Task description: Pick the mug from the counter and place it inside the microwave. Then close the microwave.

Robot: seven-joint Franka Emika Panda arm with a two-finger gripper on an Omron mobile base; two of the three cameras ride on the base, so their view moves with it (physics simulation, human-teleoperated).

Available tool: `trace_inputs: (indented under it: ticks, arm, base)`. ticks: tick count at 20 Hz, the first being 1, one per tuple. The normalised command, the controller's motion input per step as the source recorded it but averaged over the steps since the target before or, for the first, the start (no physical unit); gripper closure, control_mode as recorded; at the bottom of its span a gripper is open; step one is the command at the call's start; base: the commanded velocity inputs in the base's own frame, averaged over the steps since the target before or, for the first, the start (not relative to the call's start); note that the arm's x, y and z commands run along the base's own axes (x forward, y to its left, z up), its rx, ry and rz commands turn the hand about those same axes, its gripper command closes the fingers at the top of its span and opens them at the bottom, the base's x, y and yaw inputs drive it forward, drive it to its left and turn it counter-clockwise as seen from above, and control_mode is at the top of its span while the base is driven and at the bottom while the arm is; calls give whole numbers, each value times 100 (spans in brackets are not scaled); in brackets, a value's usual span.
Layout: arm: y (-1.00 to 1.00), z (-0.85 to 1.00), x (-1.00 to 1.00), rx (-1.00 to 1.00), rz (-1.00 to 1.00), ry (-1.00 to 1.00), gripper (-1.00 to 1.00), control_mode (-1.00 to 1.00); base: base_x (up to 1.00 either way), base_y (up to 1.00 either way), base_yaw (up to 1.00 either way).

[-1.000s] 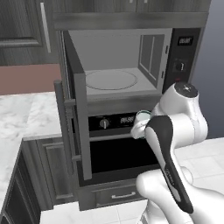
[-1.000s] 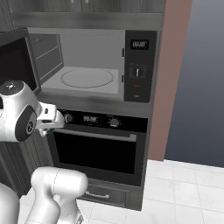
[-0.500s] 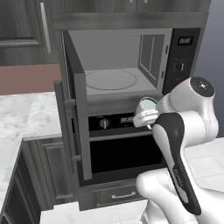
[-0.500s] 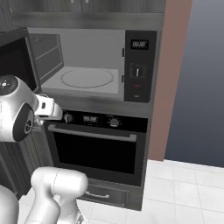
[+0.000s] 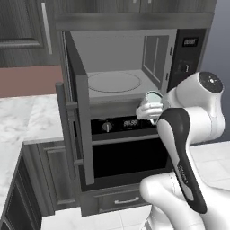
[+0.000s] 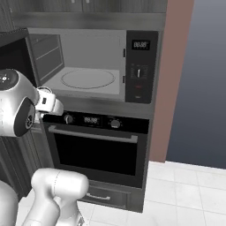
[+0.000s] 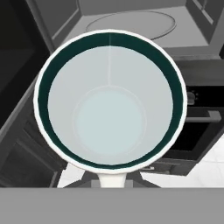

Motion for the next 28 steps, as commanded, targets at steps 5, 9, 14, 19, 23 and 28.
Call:
trace_inputs:
  ticks: [5, 9, 14, 19, 23, 28]
  arm:
    - [0, 38, 29, 0, -3, 14, 100, -100]
    - [0, 10, 34, 0, -1, 7, 100, -100]
    - [-3, -9, 34, 0, 0, 0, 100, -100]
    - [0, -28, 39, 0, 0, 0, 100, -100]
    - [0, -5, 57, -2, 0, -5, 100, -100]
    - [0, 0, 68, -6, 0, -6, 100, -100]
  base:
    - [0, 0, 0]
    - [0, 0, 0]
    - [0, 0, 0]
    - [0, 0, 0]
    - [0, 0, 0]
    - [0, 0, 0]
